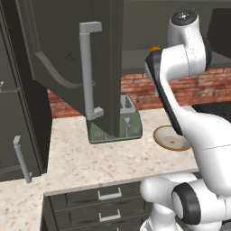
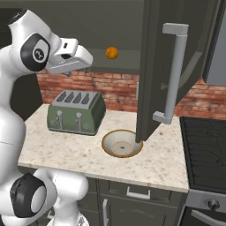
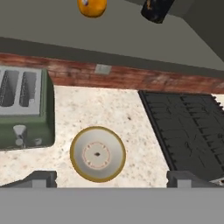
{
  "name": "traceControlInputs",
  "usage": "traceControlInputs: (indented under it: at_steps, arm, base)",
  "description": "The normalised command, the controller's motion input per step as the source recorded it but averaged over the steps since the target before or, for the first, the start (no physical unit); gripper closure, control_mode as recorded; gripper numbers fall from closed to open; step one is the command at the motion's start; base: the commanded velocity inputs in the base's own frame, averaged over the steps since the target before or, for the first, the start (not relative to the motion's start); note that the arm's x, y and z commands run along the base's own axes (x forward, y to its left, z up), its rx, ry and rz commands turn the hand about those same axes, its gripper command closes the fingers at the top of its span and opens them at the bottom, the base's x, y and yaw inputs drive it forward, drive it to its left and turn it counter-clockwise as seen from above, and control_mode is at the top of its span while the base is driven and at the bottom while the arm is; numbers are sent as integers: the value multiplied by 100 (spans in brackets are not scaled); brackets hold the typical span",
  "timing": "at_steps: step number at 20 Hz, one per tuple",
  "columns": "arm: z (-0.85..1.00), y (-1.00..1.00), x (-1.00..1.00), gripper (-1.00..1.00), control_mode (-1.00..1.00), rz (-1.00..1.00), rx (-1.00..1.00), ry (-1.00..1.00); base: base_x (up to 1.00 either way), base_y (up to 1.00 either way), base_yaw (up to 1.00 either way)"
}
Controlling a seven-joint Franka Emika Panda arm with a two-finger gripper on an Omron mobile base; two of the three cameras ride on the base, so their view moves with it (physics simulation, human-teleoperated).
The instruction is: Open the cabinet. Pick the mango and orange from the cabinet and place them into the bowl. Then close the cabinet.
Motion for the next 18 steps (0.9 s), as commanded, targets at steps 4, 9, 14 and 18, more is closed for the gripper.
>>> traceControlInputs:
  at_steps: [4,9,14,18]
  arm:
    - [0,-14,6,-100,-100,-10,4,0]
    - [0,-30,0,-100,-100,-1,5,4]
    - [-13,-20,9,-100,-100,0,8,0]
    - [-18,-12,19,-100,-100,0,5,-2]
  base:
    - [0,0,0]
    - [0,0,0]
    - [0,0,0]
    - [0,0,0]
